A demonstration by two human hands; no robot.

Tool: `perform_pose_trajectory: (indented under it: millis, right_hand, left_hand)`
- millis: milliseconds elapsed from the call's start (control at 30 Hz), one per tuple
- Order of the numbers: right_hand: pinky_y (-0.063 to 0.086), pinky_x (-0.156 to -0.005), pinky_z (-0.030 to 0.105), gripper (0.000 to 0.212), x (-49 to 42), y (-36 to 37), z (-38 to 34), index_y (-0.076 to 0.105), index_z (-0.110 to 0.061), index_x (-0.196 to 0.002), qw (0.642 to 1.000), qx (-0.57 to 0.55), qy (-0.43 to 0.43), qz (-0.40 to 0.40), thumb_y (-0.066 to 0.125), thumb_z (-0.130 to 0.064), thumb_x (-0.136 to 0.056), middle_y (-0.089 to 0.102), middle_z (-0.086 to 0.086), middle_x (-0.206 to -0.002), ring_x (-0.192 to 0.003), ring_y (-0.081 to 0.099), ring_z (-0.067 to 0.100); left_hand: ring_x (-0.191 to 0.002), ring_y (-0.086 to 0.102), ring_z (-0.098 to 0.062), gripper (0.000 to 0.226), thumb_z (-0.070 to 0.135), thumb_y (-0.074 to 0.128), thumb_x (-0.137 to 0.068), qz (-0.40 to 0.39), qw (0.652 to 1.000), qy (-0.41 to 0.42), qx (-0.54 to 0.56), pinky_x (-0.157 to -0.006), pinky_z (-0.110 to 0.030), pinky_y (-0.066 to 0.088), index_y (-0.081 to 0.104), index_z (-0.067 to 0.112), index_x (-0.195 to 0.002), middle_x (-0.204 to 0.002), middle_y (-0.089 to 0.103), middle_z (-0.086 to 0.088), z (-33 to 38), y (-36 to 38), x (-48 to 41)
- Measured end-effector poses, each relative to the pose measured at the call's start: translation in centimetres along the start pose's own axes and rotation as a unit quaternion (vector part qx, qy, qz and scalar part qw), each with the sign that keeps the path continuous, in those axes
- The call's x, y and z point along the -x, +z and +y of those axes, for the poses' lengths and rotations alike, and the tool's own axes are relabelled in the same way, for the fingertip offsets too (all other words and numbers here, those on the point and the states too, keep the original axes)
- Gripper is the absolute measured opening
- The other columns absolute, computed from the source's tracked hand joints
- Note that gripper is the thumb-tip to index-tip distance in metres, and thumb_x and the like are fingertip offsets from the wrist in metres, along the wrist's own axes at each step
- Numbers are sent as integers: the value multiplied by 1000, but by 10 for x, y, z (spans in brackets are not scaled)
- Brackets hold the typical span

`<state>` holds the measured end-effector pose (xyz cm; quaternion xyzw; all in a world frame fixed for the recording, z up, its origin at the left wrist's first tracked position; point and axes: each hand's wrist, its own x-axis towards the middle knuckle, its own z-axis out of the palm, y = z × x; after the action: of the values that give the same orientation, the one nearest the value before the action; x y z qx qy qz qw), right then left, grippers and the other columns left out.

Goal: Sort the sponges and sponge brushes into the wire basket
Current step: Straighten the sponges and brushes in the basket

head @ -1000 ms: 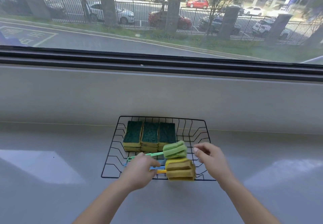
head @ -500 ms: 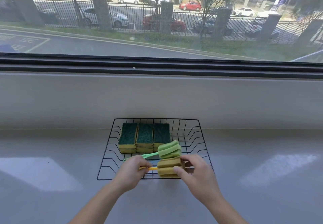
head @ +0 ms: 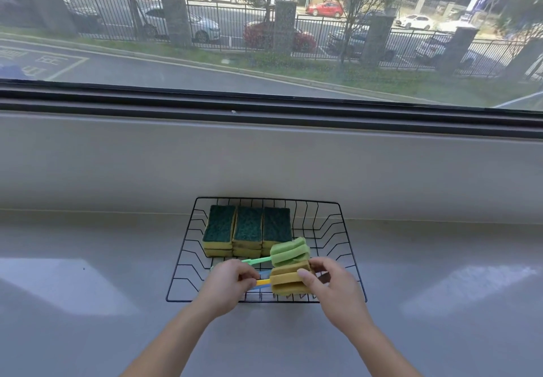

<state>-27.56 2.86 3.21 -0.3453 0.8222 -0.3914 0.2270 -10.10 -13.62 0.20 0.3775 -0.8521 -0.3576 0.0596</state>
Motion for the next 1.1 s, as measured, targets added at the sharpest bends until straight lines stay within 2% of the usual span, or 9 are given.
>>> perform_pose_trajectory:
  millis: [267, 367, 467, 533, 600, 667, 767, 900, 1100]
  right_hand:
    - [45, -73, 15, 38, 6, -8, 6, 54, -47, -109, 1000, 17, -21, -9, 46, -72, -81, 63, -19, -108, -100, 61, -2]
    - [46, -78, 18, 56, 8, -11, 10, 59, -34, -124, 1000, 8, -6, 1, 43, -70, -84, 63, -20, -111, -101, 60, -5]
    - [46, -91, 27, 54, 8, -12, 13, 62, -23, -131, 999, -25, 28, 15, 42, -59, -95, 66, -25, -112, -109, 60, 2]
    - [44, -103, 40, 57, 6, -8, 8, 57, -12, -128, 998, -46, 42, 22, 40, -57, -98, 64, -27, -123, -121, 57, 16]
    - [34, -114, 40, 63, -1, -1, -3, 50, -17, -142, 996, -55, 66, 20, 36, -61, -99, 52, -23, -145, -136, 47, 15]
    - [31, -114, 37, 70, -11, 5, -16, 41, -26, -150, 993, -64, 97, 1, 29, -69, -96, 45, -9, -154, -137, 42, 13]
    - [37, -115, 50, 86, -28, 13, -31, 40, -26, -147, 986, -53, 154, -40, 18, -83, -86, 51, 2, -149, -135, 47, 25]
    - [39, -113, 52, 91, -39, 22, -33, 38, -26, -151, 976, 3, 200, -86, 12, -84, -86, 54, 9, -146, -135, 49, 30]
    - [42, -111, 51, 91, -39, 26, -32, 47, -24, -145, 975, -1, 198, -100, 13, -83, -86, 59, 9, -140, -130, 54, 29]
  left_hand:
    - [-95, 56, -4, 20, 18, 62, -91, 96, 994, 56, -10, -81, -24, 47, 73, 29, -103, -97, 61, 17, -11, -5, 19]
    - [-92, 58, -16, 21, 4, 65, -85, 212, 972, 93, -45, -76, -30, 49, 75, 18, -97, -94, 63, 7, -24, -19, 25]
    - [-103, 57, -28, 29, 15, 55, -84, 291, 948, 72, -101, -83, -40, 50, 71, 14, -108, -108, 63, -6, -36, -36, 22]
    - [-129, 44, -34, 45, 24, 46, -89, 262, 954, -8, -144, -103, -45, 42, 57, 13, -131, -134, 52, -13, -41, -41, 14]
    - [-145, 23, -34, 53, 27, 39, -95, 216, 965, -89, -118, -117, -45, 26, 37, 11, -146, -155, 30, -17, -39, -41, 9]
    - [-146, 17, -40, 57, 29, 19, -95, 163, 971, -114, -129, -117, -49, 26, 41, 3, -141, -158, 19, -23, -37, -37, 8]
    - [-146, 9, -43, 92, 31, -14, -71, 110, 963, -97, -227, -117, -44, 26, 49, -1, -131, -159, 9, -26, -41, -32, 8]
    - [-147, 7, -37, 69, 29, 4, -85, 106, 963, -126, -215, -115, -39, 27, 42, 2, -137, -161, 6, -21, -39, -34, 8]
    - [-145, 12, -37, 69, 28, 3, -86, 100, 965, -123, -207, -110, -40, 32, 37, 5, -141, -161, 10, -19, -37, -33, 9]
